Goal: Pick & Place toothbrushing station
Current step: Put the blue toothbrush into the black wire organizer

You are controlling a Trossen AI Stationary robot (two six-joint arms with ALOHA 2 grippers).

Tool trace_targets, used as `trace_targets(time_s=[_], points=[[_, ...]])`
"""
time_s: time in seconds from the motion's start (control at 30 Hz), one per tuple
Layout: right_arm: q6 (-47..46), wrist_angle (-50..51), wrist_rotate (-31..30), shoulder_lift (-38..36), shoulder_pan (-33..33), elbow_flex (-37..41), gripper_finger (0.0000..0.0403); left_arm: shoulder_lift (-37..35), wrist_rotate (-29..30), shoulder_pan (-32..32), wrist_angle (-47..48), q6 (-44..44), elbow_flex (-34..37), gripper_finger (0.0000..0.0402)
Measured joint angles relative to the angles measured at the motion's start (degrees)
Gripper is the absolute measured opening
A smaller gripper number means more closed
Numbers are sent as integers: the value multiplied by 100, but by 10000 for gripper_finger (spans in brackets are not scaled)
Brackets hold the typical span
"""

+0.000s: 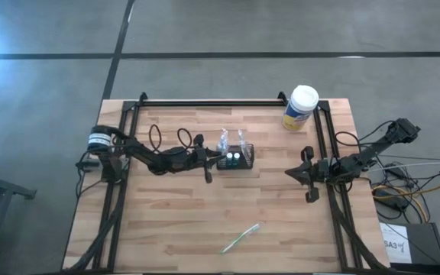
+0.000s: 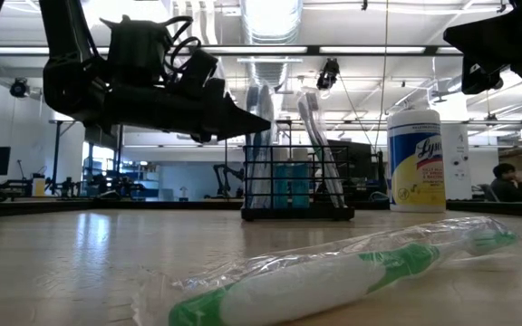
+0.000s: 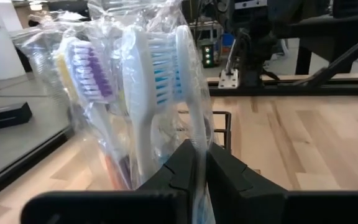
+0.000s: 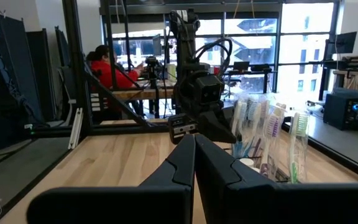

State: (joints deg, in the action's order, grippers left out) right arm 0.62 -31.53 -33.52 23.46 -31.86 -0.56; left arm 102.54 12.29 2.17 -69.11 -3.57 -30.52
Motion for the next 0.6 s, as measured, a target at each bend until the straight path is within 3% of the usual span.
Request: trace_targets(time_s=[0.27, 0.4, 0.6], points=[[2, -2, 0, 0, 0, 0, 8, 29, -233, 0, -205, 72, 28, 51], [28, -2, 0, 0, 0, 0, 8, 44, -436, 2, -39, -673, 37, 89], [48, -2, 2, -2, 0, 0, 8, 30, -685, -1, -55, -578, 37, 171]])
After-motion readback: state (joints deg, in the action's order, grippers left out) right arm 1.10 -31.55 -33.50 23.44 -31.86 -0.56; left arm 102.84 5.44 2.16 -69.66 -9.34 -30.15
